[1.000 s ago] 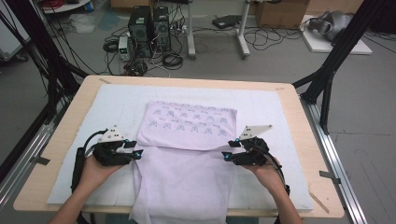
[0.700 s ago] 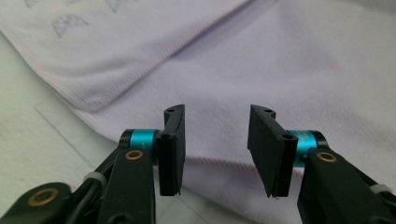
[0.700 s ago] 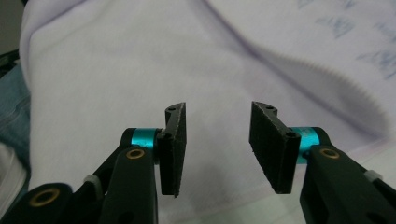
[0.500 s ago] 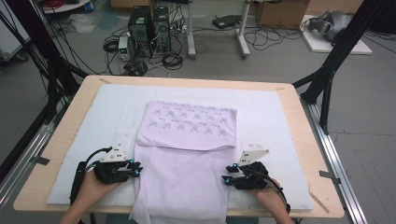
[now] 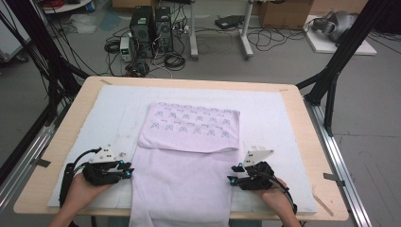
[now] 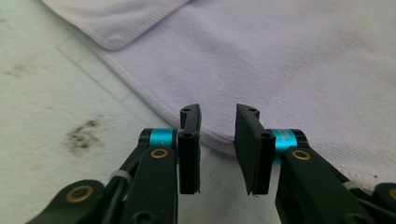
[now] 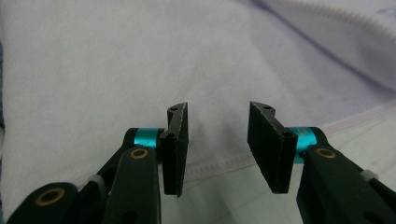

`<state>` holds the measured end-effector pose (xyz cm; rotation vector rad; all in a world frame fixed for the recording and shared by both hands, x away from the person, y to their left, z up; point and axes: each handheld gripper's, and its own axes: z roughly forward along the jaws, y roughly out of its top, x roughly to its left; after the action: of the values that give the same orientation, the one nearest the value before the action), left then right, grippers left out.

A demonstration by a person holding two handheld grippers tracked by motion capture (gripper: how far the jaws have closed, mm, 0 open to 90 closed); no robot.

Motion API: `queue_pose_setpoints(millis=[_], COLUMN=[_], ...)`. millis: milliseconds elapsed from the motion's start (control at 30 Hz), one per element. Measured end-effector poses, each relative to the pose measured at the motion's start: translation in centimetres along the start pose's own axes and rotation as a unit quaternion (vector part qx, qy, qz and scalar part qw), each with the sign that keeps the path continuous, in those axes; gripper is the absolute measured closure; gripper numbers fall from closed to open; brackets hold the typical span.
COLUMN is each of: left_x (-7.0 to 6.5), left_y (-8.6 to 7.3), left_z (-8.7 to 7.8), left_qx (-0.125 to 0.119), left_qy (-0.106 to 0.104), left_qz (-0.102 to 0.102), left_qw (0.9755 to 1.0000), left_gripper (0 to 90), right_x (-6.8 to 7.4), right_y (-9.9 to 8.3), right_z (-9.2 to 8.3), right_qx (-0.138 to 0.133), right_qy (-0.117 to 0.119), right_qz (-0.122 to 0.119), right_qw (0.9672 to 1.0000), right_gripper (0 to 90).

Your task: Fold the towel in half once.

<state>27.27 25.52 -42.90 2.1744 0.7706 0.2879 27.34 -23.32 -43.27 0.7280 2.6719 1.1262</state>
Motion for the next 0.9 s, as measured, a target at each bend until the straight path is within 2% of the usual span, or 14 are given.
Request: queue_pose_setpoints(millis=[33,133,300,400,533,633,667,733,767,800,833,900], left_x=[0.3,0.8,2.1,2.7,3.5,4.2,4.4,4.5,4.6,4.6,4.5,4.3], left_y=[0.4,1.5,4.0,5.4,6.3,5.8,5.6,5.4,5.4,5.4,5.4,5.5], left_z=[-0.1,0.0,1.3,2.9,5.2,6.8,7.2,7.1,7.0,6.9,6.7,6.3], left_qx=[-0.010,-0.017,-0.036,-0.028,-0.022,0.010,0.023,0.021,0.019,0.018,0.020,0.014], left_qy=[0.000,0.005,0.009,0.016,0.022,0.031,0.025,0.032,0.026,0.022,0.026,0.029], left_qz=[-0.007,-0.009,-0.023,-0.023,-0.039,-0.050,-0.051,-0.040,-0.039,-0.039,-0.034,-0.032], left_qw=[0.9999,0.9998,0.9991,0.9992,0.9987,0.9982,0.9981,0.9985,0.9987,0.9988,0.9989,0.9990], left_gripper=[68.3,63.7,56.5,53.2,48.6,45.3,45.7,58.1,68.4,76.7,84.2,86.9], right_x=[-0.3,-1.3,-3.7,-5.3,-6.6,-7.3,-7.5,-7.8,-7.7,-7.6,-7.5,-7.2], right_y=[0.3,1.4,3.3,4.0,4.3,3.9,3.8,3.6,3.5,3.5,3.6,3.7], right_z=[-0.3,-0.9,-1.1,-0.3,1.1,2.2,2.6,2.9,3.0,3.0,3.1,3.0], right_qx=[-0.006,-0.018,-0.040,-0.036,-0.035,-0.014,-0.006,0.003,0.005,0.010,0.015,0.018], right_qy=[-0.006,-0.021,-0.036,-0.044,-0.050,-0.042,-0.038,-0.021,-0.011,-0.004,0.000,0.002], right_qz=[0.000,0.004,0.020,0.030,0.030,0.041,0.046,0.053,0.055,0.050,0.045,0.037], right_qw=[1.0000,0.9996,0.9983,0.9979,0.9977,0.9982,0.9982,0.9984,0.9984,0.9987,0.9989,0.9991], right_gripper=[57.1,54.8,50.0,44.6,42.5,42.5,43.7,51.7,55.7,62.1,71.1,80.0])
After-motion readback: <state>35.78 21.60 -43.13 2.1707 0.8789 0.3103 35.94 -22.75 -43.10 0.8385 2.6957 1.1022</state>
